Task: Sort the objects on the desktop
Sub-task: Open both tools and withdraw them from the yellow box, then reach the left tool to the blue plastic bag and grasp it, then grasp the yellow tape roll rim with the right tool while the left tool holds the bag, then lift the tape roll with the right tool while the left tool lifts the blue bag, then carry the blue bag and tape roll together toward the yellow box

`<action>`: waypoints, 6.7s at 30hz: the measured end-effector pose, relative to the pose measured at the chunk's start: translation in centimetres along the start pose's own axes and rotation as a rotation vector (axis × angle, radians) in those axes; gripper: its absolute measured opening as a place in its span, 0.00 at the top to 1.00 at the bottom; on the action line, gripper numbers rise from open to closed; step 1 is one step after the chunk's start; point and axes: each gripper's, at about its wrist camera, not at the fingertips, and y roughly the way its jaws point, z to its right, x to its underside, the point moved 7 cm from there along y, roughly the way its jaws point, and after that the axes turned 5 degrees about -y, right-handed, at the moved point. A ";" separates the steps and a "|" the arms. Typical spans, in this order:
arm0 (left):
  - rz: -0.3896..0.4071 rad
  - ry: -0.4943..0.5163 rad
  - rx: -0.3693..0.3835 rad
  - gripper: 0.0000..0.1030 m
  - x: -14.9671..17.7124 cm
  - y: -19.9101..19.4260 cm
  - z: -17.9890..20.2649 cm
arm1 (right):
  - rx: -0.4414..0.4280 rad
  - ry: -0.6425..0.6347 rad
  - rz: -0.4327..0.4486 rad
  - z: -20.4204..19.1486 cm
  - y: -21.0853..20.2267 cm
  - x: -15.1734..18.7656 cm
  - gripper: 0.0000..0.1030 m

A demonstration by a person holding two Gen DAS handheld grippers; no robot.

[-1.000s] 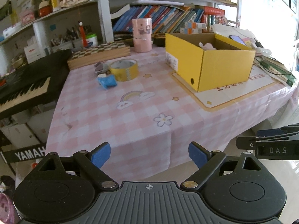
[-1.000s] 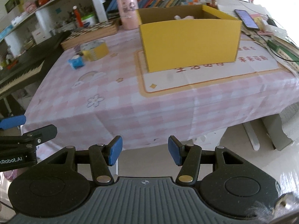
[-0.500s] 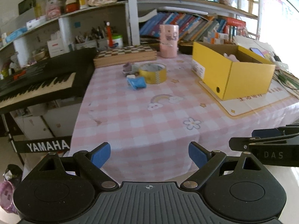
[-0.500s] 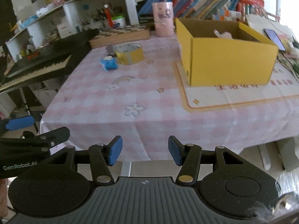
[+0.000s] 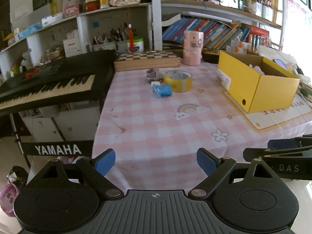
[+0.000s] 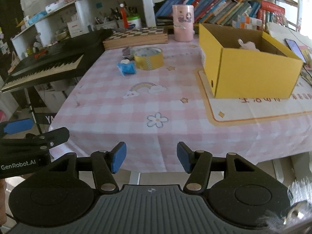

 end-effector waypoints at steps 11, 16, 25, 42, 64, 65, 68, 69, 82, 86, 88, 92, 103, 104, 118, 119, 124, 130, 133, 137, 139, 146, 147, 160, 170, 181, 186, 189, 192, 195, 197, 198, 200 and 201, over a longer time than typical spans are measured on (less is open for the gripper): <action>-0.003 -0.026 -0.041 0.10 -0.5 0.5 -1.9 | -0.034 -0.036 0.004 -1.6 1.4 -1.5 0.44; -0.012 -0.028 -0.050 0.10 -0.8 1.3 -2.0 | -0.046 -0.053 -0.004 -1.9 2.5 -2.1 0.43; -0.029 -0.038 -0.057 0.10 -2.5 4.1 -1.6 | -0.054 -0.064 -0.015 -0.8 5.0 -4.3 0.43; -0.057 -0.062 -0.059 0.10 -6.6 11.2 0.5 | -0.052 -0.126 -0.012 2.9 11.2 -11.5 0.42; -0.059 -0.032 -0.085 0.10 -11.1 19.5 4.0 | -0.073 -0.198 0.033 5.5 18.8 -20.1 0.16; -0.058 -0.026 -0.086 0.10 -11.1 19.8 4.2 | -0.073 -0.205 0.033 5.5 19.0 -20.2 0.14; -0.065 -0.008 -0.102 0.10 -11.4 20.8 4.4 | -0.073 -0.212 0.026 5.6 19.8 -20.6 0.14; -0.065 -0.009 -0.108 0.10 -11.5 21.1 4.4 | -0.078 -0.210 0.025 5.6 20.0 -20.6 0.14; -0.090 -0.004 -0.141 0.16 -12.1 24.7 3.9 | -0.112 -0.199 -0.012 5.9 22.4 -21.2 0.13; -0.112 -0.004 -0.132 0.29 -11.8 25.8 3.8 | -0.128 -0.207 -0.030 5.5 23.1 -21.3 0.12; -0.128 -0.014 -0.126 0.39 -11.6 26.1 3.6 | -0.139 -0.213 -0.044 5.2 23.5 -21.2 0.12; -0.127 -0.044 -0.119 0.59 -11.5 25.7 3.0 | -0.150 -0.227 -0.057 4.7 24.2 -21.2 0.09; -0.118 -0.188 -0.168 0.60 -11.0 22.9 -0.5 | -0.195 -0.280 -0.112 2.9 26.3 -21.0 0.02; -0.118 -0.192 -0.168 0.60 -10.9 22.6 -0.6 | -0.192 -0.289 -0.114 2.8 26.6 -21.0 0.02; -0.113 -0.181 -0.162 0.60 -10.8 20.9 -0.5 | -0.178 -0.285 -0.125 2.6 29.0 -20.6 0.08; -0.110 -0.179 -0.160 0.60 -10.9 20.8 -0.5 | -0.187 -0.288 -0.124 2.4 28.9 -20.5 0.17; -0.082 -0.172 -0.147 0.60 -11.4 19.8 -0.3 | -0.183 -0.314 -0.115 2.1 28.0 -20.3 0.18; -0.038 -0.168 -0.131 0.60 -11.9 18.1 -0.4 | -0.164 -0.292 -0.105 2.8 25.9 -19.9 0.18; -0.026 -0.166 -0.118 0.60 -11.9 17.3 -0.3 | -0.149 -0.275 -0.084 3.2 24.2 -19.8 0.18; -0.006 -0.140 -0.099 0.60 -12.0 15.9 -0.4 | -0.136 -0.246 -0.055 3.3 22.1 -19.5 0.18; 0.005 -0.137 -0.092 0.60 -12.0 15.0 -0.5 | -0.129 -0.233 -0.041 3.2 21.0 -19.4 0.18; 0.029 -0.117 -0.066 0.60 -11.3 12.4 -0.9 | -0.118 -0.213 0.005 2.2 17.6 -18.6 0.17; 0.032 -0.116 -0.062 0.60 -11.2 12.1 -1.0 | -0.116 -0.211 0.011 2.0 17.1 -18.4 0.17; 0.052 -0.109 0.007 0.60 -8.9 7.4 -2.0 | -0.101 -0.174 0.033 -0.1 11.3 -14.3 0.17; 0.045 -0.090 0.025 0.60 -6.3 4.3 -2.7 | -0.100 -0.143 0.017 -1.9 7.0 -9.7 0.17; 0.044 -0.033 0.066 0.60 -4.1 1.7 -1.7 | -0.070 -0.136 -0.002 -3.1 4.7 -6.1 0.17; 0.039 -0.013 0.084 0.60 -3.2 0.8 -1.4 | -0.059 -0.110 -0.006 -3.2 3.6 -4.6 0.17; 0.032 0.001 0.092 0.60 -2.5 0.3 -1.3 | -0.054 -0.088 -0.014 -3.2 3.1 -3.8 0.17; 0.025 0.011 0.097 0.60 -1.9 -0.2 -1.2 | -0.051 -0.068 -0.019 -3.1 2.6 -3.0 0.17; 0.017 0.016 0.102 0.60 -1.3 -0.7 -1.2 | -0.045 -0.054 -0.022 -3.3 2.1 -2.2 0.17; 0.011 0.020 0.103 0.60 -0.9 -0.9 -1.1 | -0.043 -0.050 -0.026 -3.4 1.9 -1.7 0.18; 0.008 0.023 0.105 0.60 -0.7 -1.0 -1.1 | -0.043 -0.049 -0.028 -3.5 1.8 -1.5 0.18; 0.003 0.028 0.110 0.60 -0.4 -1.2 -1.0 | -0.042 -0.047 -0.033 -3.6 1.6 -0.9 0.18; 0.000 0.032 0.115 0.60 -0.2 -1.3 -0.9 | -0.041 -0.045 -0.035 -3.6 1.5 -0.7 0.18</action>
